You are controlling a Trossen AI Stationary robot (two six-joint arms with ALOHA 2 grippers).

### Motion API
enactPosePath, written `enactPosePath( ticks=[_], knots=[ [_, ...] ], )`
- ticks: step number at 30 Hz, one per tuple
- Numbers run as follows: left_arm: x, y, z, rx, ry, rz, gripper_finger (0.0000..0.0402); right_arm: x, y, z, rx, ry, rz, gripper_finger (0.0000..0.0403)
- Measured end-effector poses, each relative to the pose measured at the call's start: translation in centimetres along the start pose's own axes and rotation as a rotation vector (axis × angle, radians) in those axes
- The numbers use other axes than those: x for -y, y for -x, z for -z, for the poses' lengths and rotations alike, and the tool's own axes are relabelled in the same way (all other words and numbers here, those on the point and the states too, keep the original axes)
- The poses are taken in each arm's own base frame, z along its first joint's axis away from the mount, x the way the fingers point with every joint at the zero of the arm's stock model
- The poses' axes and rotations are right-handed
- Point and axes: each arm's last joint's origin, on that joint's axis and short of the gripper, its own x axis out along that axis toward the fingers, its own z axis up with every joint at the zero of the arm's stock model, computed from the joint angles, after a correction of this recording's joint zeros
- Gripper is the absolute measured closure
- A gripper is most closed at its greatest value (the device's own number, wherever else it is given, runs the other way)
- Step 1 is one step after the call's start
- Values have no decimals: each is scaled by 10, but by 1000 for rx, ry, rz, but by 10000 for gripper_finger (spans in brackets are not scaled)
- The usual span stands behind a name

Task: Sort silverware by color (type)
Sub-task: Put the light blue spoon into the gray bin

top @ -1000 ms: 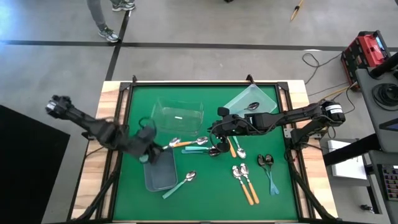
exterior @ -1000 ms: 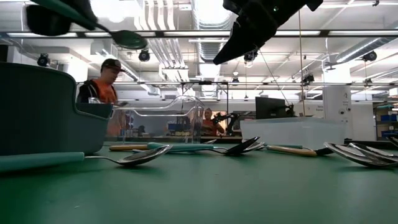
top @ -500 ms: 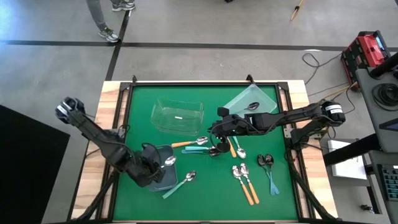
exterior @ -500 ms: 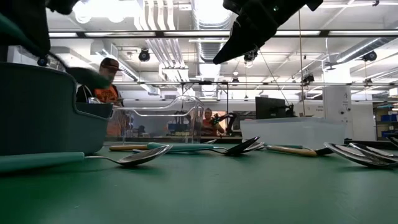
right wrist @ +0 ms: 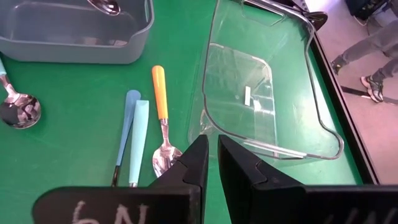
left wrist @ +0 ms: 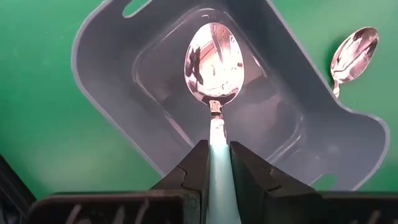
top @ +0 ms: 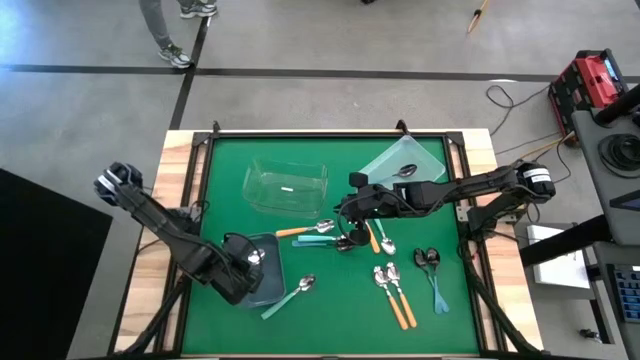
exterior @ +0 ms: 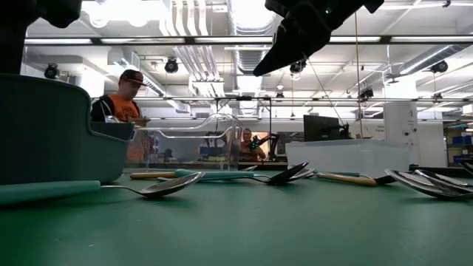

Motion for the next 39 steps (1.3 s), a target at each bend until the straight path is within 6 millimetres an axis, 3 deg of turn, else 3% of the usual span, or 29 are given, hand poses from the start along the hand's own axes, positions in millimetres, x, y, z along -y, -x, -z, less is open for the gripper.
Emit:
enactPosePath(
  ticks=[25,39],
  knots=[
    [16,-33,-2,134,30,-69,364,-1,-1,2,-7,-19,-2,375],
    [16,-34,-3,151,33,-69,353,-1,-1,3,-8,-19,-2,375]
  ],
)
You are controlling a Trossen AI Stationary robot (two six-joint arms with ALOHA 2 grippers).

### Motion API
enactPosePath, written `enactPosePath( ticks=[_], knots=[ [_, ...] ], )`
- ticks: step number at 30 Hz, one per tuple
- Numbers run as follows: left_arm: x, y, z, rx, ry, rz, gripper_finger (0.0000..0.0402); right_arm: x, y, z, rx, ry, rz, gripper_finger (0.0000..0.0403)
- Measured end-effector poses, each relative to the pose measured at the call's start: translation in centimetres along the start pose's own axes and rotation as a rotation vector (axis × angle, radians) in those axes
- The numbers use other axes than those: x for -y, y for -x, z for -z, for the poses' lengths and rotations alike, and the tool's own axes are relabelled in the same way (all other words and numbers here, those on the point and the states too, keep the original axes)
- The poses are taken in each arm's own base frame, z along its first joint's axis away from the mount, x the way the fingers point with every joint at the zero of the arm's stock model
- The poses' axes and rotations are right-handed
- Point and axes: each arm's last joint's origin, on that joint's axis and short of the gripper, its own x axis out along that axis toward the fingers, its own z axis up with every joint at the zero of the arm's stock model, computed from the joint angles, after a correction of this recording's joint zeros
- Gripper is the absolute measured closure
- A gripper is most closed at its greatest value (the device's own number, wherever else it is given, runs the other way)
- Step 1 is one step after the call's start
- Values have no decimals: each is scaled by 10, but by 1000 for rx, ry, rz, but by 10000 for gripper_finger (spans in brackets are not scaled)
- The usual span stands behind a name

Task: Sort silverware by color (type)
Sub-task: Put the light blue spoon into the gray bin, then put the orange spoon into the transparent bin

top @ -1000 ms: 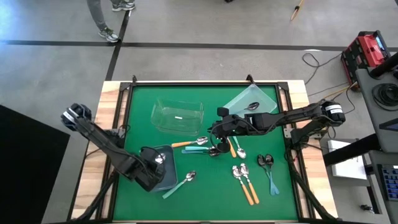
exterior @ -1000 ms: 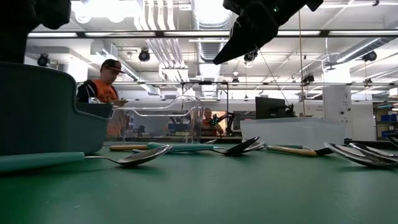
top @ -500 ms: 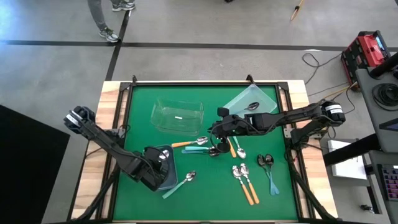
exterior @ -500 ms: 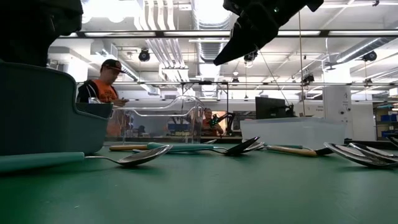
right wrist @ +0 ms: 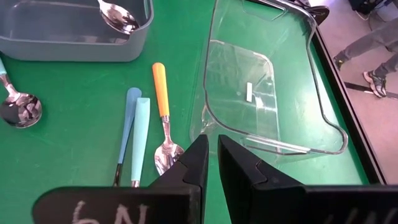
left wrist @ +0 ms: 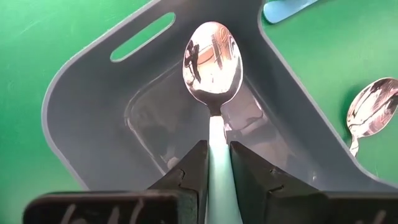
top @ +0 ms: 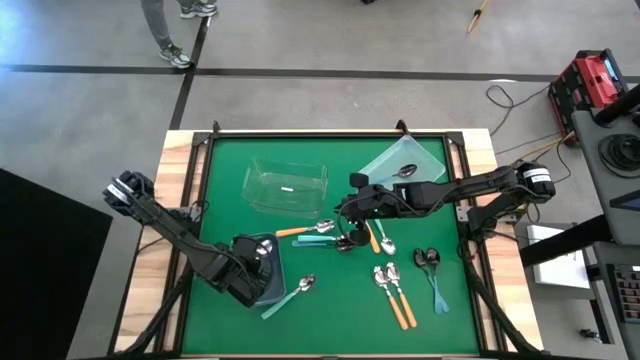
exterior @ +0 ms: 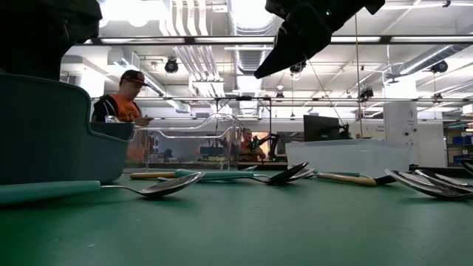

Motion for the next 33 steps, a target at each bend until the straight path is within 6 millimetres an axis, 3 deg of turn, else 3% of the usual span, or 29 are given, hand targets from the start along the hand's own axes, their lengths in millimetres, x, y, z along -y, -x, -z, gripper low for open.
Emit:
enactPosePath(
  ticks=[16,26,33],
  knots=[
    [2,3,-1,5,-47,9,340,0,0,0,0,0,0,375],
    [17,23,-16,66,-343,73,343,0,0,0,0,-42,0,375],
    [14,39,-49,227,-576,84,367,0,0,1,-11,-151,-5,375]
  ],
)
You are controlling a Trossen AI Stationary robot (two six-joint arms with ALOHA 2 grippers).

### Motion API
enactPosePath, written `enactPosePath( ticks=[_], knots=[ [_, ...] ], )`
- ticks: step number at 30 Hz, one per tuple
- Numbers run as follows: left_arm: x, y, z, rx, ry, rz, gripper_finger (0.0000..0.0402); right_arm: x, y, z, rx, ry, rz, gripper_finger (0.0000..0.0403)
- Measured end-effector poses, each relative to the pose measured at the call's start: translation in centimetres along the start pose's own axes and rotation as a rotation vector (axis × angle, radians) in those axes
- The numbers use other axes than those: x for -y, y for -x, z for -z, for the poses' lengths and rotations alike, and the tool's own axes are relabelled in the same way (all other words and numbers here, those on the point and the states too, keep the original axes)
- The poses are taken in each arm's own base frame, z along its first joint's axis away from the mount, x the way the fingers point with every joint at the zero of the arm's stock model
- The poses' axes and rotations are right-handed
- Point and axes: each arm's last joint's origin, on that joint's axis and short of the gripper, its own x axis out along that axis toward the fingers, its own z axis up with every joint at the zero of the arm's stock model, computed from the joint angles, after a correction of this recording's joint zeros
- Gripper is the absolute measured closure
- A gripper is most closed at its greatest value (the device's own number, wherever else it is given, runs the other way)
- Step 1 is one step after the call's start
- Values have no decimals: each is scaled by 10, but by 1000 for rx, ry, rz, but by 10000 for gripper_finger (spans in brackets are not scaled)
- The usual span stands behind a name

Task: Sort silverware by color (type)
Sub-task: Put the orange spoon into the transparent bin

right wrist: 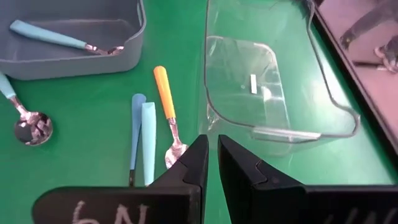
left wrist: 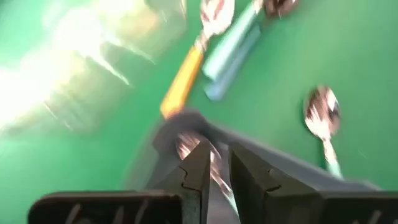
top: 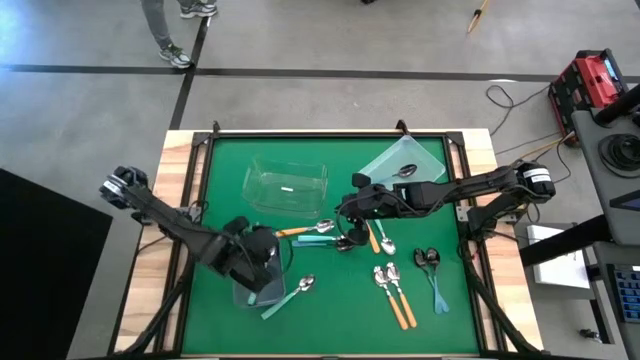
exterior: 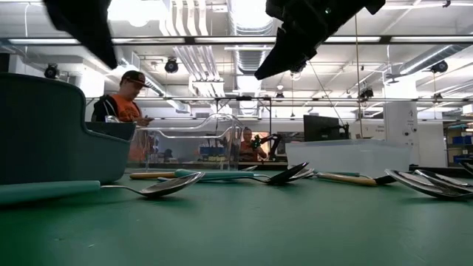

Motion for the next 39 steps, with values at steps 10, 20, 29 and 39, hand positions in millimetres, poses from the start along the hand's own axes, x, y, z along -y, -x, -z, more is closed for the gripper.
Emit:
enactPosePath(
  ticks=[10,20,29,39],
  knots=[
    [-61,35,-31,356,-375,52,399,-9,5,1,-92,-317,-91,375],
    [-102,51,-43,887,-683,302,401,-21,15,-12,-102,-555,-120,375],
    [-131,38,-49,1118,-627,129,401,-22,17,-11,-145,-667,-105,375],
    [-158,27,-60,1107,-548,-39,402,-14,-1,27,-456,-751,138,375]
  ],
)
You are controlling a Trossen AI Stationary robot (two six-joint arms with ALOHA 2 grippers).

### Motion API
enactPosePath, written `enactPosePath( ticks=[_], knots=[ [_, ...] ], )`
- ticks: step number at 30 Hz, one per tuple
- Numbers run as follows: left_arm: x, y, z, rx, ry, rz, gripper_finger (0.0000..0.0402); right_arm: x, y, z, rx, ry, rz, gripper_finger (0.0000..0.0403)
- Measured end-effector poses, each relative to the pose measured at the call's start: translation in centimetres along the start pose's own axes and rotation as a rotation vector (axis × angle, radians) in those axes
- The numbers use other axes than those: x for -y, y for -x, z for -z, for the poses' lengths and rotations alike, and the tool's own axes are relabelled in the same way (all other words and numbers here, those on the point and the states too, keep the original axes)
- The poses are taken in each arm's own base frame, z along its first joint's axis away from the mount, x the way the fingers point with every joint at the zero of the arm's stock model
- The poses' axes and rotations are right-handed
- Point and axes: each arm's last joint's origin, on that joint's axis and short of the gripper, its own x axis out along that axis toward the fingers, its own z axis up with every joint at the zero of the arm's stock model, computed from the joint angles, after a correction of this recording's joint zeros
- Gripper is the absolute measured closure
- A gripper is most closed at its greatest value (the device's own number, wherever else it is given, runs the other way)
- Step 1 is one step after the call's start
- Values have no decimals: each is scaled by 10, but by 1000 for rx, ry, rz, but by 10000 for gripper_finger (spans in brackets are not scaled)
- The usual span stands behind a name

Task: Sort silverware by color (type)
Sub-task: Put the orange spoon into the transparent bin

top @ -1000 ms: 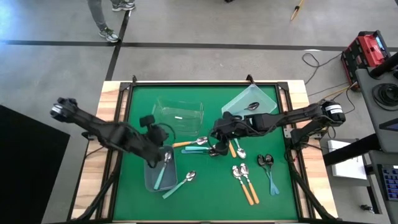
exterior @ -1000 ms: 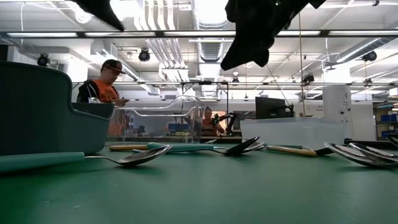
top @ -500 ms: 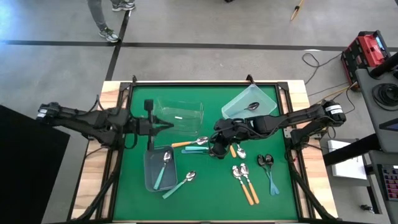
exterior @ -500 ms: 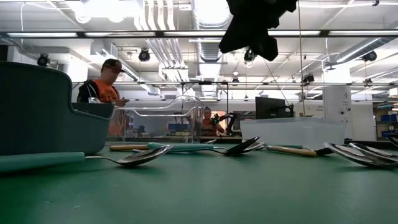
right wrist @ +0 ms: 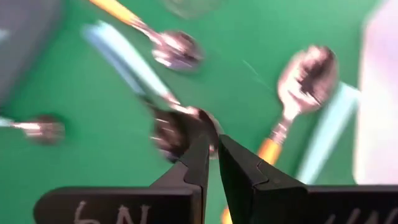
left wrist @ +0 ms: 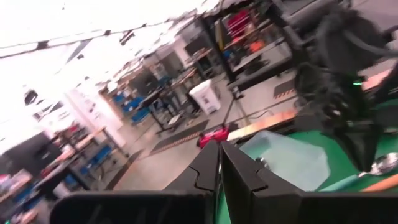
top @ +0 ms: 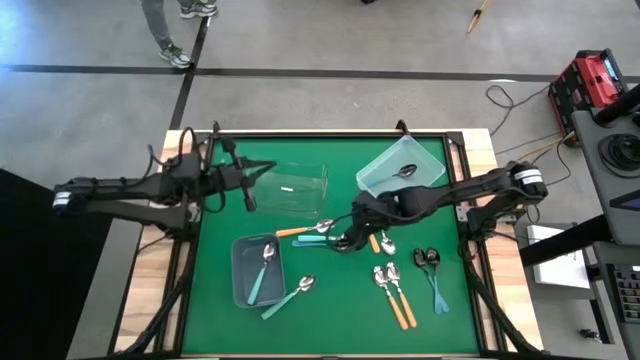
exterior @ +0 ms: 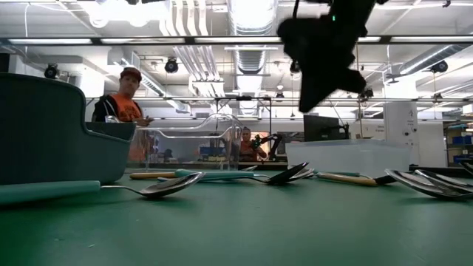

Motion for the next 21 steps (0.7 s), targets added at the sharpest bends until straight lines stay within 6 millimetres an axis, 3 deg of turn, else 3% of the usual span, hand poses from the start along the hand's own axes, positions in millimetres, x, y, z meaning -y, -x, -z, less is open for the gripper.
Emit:
enactPosePath(
  ticks=[12,21],
  knots=[
    [2,-13,16,-120,-3,-38,402,25,-59,-3,-200,-61,212,375],
    [-1,-12,17,-178,-20,-135,401,27,-67,-3,-229,-73,219,374]
  ],
)
